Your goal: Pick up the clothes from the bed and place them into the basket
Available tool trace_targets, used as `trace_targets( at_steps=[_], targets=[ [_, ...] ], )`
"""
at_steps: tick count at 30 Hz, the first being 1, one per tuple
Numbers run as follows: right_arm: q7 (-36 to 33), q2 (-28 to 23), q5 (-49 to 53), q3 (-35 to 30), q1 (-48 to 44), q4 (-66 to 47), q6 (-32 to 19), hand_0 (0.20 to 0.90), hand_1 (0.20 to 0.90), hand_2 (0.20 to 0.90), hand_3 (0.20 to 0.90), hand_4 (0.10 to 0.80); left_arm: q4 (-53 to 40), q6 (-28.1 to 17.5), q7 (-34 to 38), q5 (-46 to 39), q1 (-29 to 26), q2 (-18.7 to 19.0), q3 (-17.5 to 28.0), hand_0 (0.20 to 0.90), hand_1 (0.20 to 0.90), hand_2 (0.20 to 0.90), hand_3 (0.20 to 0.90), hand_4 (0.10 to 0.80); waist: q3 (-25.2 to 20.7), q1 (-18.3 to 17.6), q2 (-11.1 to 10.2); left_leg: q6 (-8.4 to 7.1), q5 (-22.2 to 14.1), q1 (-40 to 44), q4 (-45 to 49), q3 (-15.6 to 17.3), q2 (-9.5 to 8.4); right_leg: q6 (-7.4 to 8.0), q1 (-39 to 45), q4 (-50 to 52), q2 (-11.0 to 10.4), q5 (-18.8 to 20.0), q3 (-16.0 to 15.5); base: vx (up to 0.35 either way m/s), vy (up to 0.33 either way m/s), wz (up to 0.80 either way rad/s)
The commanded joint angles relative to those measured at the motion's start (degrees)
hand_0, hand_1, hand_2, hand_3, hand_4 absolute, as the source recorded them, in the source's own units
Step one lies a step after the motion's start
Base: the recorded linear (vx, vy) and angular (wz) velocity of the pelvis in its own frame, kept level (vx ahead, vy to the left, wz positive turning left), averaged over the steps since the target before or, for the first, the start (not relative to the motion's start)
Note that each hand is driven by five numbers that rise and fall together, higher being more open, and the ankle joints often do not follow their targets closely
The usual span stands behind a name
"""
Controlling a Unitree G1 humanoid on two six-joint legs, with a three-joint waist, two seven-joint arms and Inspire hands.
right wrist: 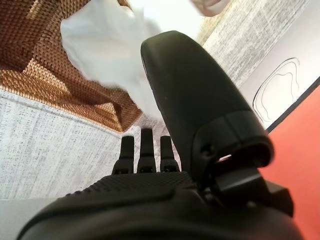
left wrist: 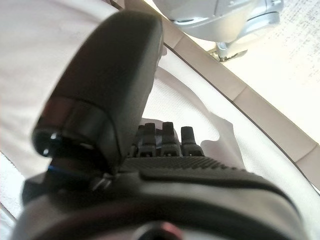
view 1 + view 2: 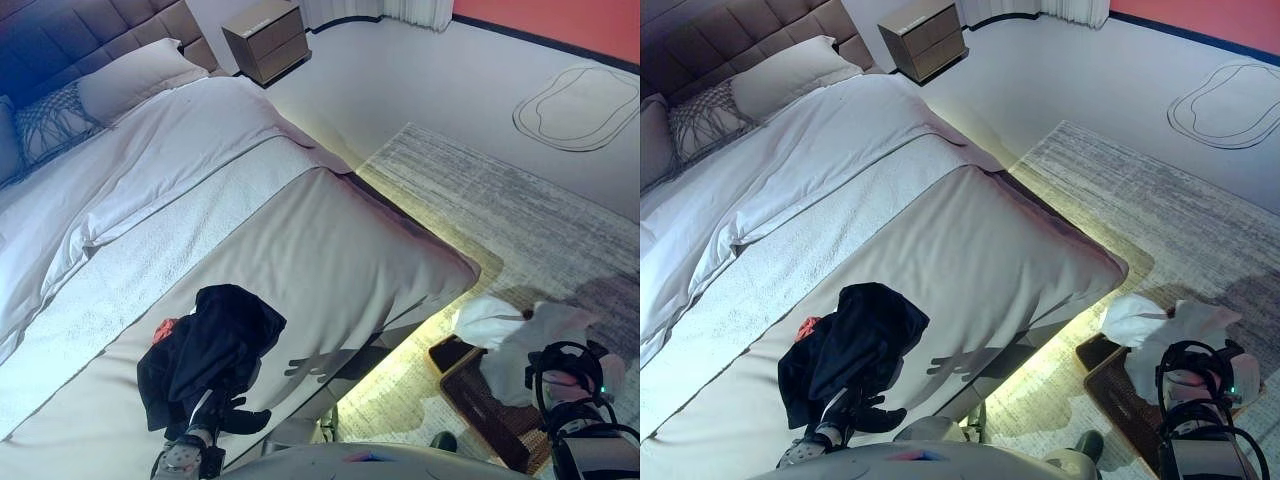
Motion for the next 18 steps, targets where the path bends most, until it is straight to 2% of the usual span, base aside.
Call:
trace_targets(
  at_steps=[1,11,18],
  targets=[
    [-1.8,-6.1,-0.3,0.6,-3.6,1.7,-1.6,0.9,0.9,0.9,0.9,0.8,0.0,-2.1,-0.7,-1.8,-2.3,1.8,-2.8,0.9,0.9,0.9,0.9,0.8,-1.1,0.7,-1.3,-0.3,-1.8,-2.5,1.5,0.8,-0.89,-0.1,-2.3,8.3,-1.8,-4.3,2.2,0.0,0.0,0.0],
    [2.3,-2.1,-4.5,3.6,-1.5,4.7,-4.1,0.9,0.9,0.9,0.9,0.8,0.5,-2.0,0.3,-1.9,-3.0,2.2,-2.7,0.9,0.9,0.9,0.9,0.8,-1.3,0.8,-3.1,-0.37,-2.1,-1.5,1.4,0.6,-0.08,-0.76,-1.2,8.2,-0.5,-4.9,2.0,-0.013,-0.031,0.0],
    [6.7,4.0,-10.5,12.5,-2.3,3.4,-6.7,0.9,0.9,0.9,0.9,0.8,0.6,-1.7,2.5,-3.0,-2.5,1.8,-1.8,0.9,0.9,0.9,0.9,0.8,-1.5,4.3,-5.3,-0.78,-1.6,-2.6,2.3,-2.8,0.6,-2.44,0.0,9.7,1.0,-7.0,0.2,-0.031,-0.063,0.13]
  ],
)
